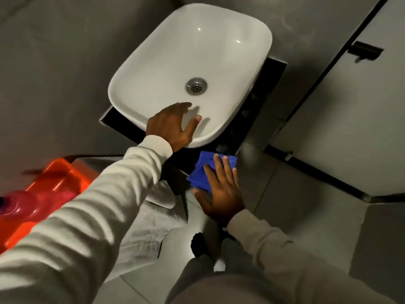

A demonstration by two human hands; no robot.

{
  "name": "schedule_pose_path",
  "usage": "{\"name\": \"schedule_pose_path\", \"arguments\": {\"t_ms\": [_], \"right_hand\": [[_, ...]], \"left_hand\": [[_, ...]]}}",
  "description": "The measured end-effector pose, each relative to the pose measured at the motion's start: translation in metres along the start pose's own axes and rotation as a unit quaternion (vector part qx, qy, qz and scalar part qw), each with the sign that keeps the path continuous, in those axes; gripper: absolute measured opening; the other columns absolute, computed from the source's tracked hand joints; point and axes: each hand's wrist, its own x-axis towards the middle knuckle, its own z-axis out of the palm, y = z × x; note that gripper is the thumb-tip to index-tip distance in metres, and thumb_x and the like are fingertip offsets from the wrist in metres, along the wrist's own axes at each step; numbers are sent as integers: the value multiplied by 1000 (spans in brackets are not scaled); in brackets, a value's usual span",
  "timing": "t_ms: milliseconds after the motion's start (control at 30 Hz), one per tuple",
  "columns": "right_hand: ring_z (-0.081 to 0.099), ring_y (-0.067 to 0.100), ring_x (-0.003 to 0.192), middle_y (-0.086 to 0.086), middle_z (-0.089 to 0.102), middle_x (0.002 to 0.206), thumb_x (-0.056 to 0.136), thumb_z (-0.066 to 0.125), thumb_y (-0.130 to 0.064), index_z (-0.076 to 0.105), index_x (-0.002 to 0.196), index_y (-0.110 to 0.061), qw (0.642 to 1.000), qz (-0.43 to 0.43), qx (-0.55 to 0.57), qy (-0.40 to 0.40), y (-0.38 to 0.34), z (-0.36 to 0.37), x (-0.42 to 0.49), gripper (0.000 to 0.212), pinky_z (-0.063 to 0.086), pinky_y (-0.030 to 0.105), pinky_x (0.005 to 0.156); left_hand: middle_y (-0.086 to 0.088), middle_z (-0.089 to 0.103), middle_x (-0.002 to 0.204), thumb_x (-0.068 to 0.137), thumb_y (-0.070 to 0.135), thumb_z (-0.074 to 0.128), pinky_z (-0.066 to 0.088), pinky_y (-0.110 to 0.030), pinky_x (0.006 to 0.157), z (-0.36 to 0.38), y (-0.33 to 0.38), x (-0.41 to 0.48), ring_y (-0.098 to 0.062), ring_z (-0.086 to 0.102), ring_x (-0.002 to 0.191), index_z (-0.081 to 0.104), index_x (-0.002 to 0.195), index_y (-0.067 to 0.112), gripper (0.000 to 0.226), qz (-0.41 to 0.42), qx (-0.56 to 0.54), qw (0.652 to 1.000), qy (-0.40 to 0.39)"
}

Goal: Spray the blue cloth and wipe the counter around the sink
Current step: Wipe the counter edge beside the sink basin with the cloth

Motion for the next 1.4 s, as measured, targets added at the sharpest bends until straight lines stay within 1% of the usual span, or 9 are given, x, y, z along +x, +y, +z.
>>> {"name": "schedule_pose_path", "arguments": {"t_ms": [200, 367, 567, 733, 867, 1033, 1200, 1333, 1400], "right_hand": [[8, 34, 152, 9, 21, 164, 98, 36, -47, 41, 145, -22, 995, 81, -60, 5, -19, 15, 37, 54, 7, 59, 122], [23, 36, 148, 9, 33, 159, 95, 45, -41, 47, 142, -20, 991, -26, -129, -24, 3, 8, 19, 52, 23, 61, 117], [21, 39, 148, 10, 36, 157, 93, 52, -37, 53, 133, -20, 995, 67, -71, 2, -7, 7, 46, 44, 17, 62, 117], [25, 39, 147, 13, 39, 154, 92, 51, -38, 56, 129, -18, 995, -22, -92, -43, 27, -12, 40, 42, 28, 64, 113], [11, 41, 150, 14, 26, 160, 92, 50, -39, 47, 135, -15, 992, 64, -101, -42, 10, -10, 67, 48, 12, 67, 118], [9, 38, 151, 11, 22, 163, 96, 45, -42, 44, 141, -18, 986, -47, -128, -98, 50, -29, 56, 52, 18, 64, 118], [1, 36, 152, 10, 15, 164, 97, 44, -39, 36, 147, -21, 987, 14, -123, -101, 56, -43, 92, 54, 9, 61, 121], [11, 33, 152, 8, 22, 163, 94, 45, -44, 40, 144, -24, 977, -109, -141, -118, 95, -63, 90, 54, 19, 59, 118], [12, 32, 152, 8, 24, 162, 94, 43, -47, 42, 143, -23, 980, -96, -138, -111, 107, -69, 106, 55, 17, 58, 119]], "left_hand": [[-10, 11, 162, 83, 69, 16, 18, -50, 118, 1, -9, 9, -26, 6, 150, 8, 151, 12, 88, 64, 56, 993, -79], [-7, -11, 162, 81, 73, 7, 2, -49, 121, 1, -12, 9, -22, -10, 149, -11, 149, 12, 94, 94, 96, 987, -89], [-5, -18, 161, 69, 82, -7, -6, -49, 120, 1, -11, 10, -19, -16, 148, -15, 148, 14, 105, 94, 107, 985, -95], [-4, -15, 162, 71, 83, -2, -8, -49, 120, 3, -6, 7, -17, -17, 148, -14, 149, 15, 104, 96, 100, 986, -87], [-2, -14, 162, 66, 88, 1, -6, -50, 120, 11, 11, 11, -18, -16, 148, -13, 150, 14, 112, 51, 66, 993, -79], [-2, -16, 161, 67, 88, 4, -8, -49, 119, 23, 36, 20, -17, -18, 148, -14, 149, 14, 112, 38, 47, 994, -87], [-1, -19, 161, 62, 89, 3, -7, -51, 119, 27, 51, 29, -17, -19, 147, -17, 148, 15, 116, -22, 41, 993, -106], [-2, -17, 161, 65, 87, 4, -5, -53, 119, 28, 61, 28, -18, -17, 148, -16, 149, 14, 113, -84, 58, 991, -89], [-3, -17, 161, 62, 89, 0, -5, -52, 119, 28, 65, 22, -18, -17, 148, -15, 148, 14, 115, -106, 67, 989, -77]]}}
